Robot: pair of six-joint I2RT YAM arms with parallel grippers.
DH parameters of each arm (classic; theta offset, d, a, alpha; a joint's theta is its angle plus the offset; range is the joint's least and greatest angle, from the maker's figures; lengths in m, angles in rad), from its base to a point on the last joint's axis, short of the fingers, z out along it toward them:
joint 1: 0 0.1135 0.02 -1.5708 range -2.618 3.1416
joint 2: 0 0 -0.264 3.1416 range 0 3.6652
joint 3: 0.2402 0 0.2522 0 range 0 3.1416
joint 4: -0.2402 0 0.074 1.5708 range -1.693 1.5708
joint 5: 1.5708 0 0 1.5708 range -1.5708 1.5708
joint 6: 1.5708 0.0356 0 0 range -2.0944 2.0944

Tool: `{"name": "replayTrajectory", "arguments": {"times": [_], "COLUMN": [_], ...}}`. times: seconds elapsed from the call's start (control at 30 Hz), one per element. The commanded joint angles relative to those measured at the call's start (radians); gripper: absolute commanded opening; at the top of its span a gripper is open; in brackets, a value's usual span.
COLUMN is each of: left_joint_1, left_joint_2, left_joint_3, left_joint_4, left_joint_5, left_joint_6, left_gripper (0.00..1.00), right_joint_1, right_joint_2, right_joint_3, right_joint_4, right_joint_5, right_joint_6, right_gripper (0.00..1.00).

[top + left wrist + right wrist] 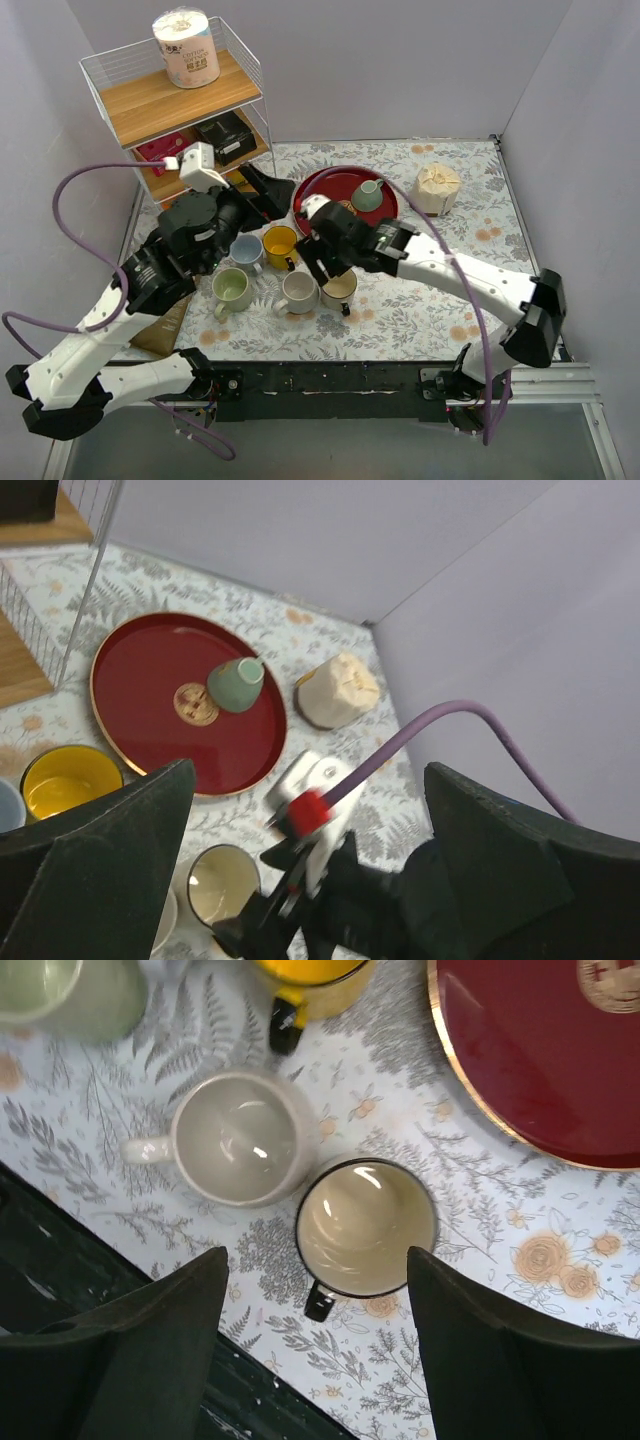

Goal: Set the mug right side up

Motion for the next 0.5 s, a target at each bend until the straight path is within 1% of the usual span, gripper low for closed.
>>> {"name": "replayTrajectory", "arguments": {"times": [0.0,0.07,0.1,0.17,0.2,0.27,0.3,0.33,0.4,0.43,0.47], "left_joint_1": [0.006,0.004,0.006,0.006,0.006,0.006,0.006,0.006,0.006,0.006,0.006], "left_joint_2": [-0.091,-0.067,-0.056,-0.041,-0.028,-0.019,-0.013,-0.008,-0.001,0.008,0.012], "left_joint_3": [-0.004,0.014,0.025,0.043,0.046,0.045,0.045,0.046,0.048,0.051,0.056], "left_joint_4": [0.102,0.069,0.058,0.036,0.035,0.036,0.039,0.039,0.035,0.023,0.015], "left_joint_5": [-0.004,-0.002,0.007,0.013,0.018,0.039,0.050,0.064,0.081,0.087,0.091], "left_joint_6": [0.048,0.051,0.053,0.054,0.054,0.051,0.051,0.047,0.042,0.034,0.031], "left_gripper": [0.98,0.98,0.98,0.98,0.98,0.98,0.98,0.98,0.98,0.98,0.98], "right_joint_1": [-0.151,-0.213,-0.277,-0.341,-0.407,-0.478,-0.536,-0.559,-0.611,-0.624,-0.633], "right_joint_2": [-0.150,-0.180,-0.180,-0.142,-0.117,-0.022,0.016,0.089,0.163,0.237,0.272], "right_joint_3": [-0.063,-0.063,-0.057,-0.014,0.001,0.043,0.087,0.109,0.180,0.207,0.239], "right_joint_4": [0.183,0.222,0.226,0.219,0.213,0.194,0.193,0.191,0.196,0.196,0.196], "right_joint_5": [-0.074,-0.077,-0.065,-0.041,-0.007,-0.005,-0.002,0.008,0.047,0.065,0.099], "right_joint_6": [0.092,0.123,0.148,0.170,0.198,0.224,0.233,0.259,0.273,0.290,0.296], "right_gripper": [0.79,0.79,0.79,0.79,0.79,0.79,0.78,0.78,0.78,0.78,0.78]}}
